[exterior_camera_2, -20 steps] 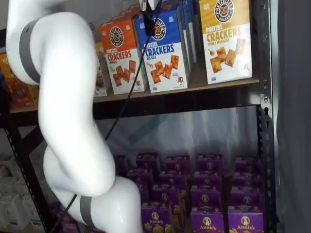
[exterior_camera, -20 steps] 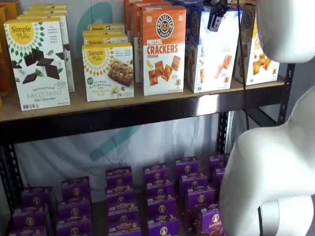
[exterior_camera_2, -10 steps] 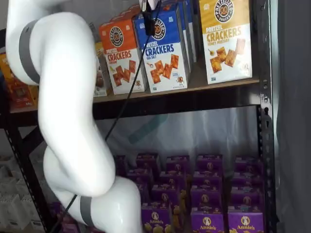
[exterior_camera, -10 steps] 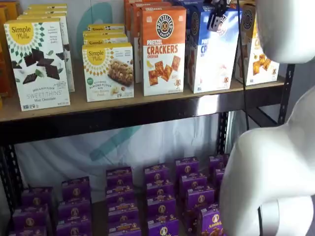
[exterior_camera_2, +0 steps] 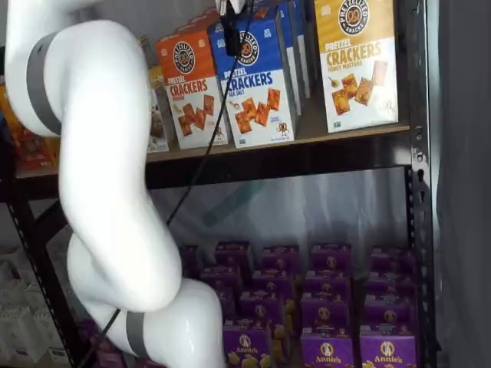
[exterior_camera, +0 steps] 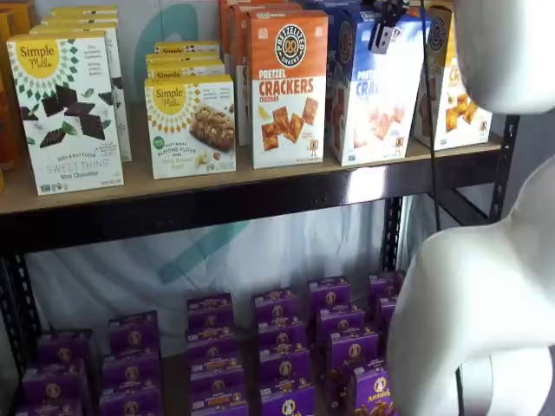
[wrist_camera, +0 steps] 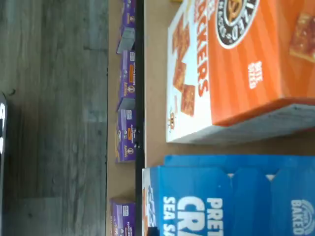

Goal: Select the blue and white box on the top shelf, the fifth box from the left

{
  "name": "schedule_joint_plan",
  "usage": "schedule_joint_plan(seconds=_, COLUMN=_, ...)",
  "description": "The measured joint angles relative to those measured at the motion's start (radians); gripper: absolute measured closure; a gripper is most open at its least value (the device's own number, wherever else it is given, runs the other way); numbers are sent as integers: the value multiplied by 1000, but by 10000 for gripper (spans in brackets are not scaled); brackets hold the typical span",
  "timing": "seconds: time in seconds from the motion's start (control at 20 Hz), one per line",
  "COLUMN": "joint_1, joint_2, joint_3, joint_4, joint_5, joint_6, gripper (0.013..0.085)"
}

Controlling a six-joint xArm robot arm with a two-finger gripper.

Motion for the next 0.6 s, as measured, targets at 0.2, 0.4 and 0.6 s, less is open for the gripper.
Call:
schedule_joint_plan(seconds=0.2, joint_1=-6, joint_2=-20, joint_3=6, joint_4=15, joint_5=20, joint_6=3, gripper=370)
schedule_joint_plan(seconds=0.4, joint_1=-7, joint_2=-35, joint_3=11, joint_4=15, joint_5=34, joint_6=4, gripper=370)
schedule_joint_plan(seconds=0.6, joint_1=-5, joint_2=-57, joint_3=27, joint_4=8, joint_5=44, joint_6=5, gripper=410)
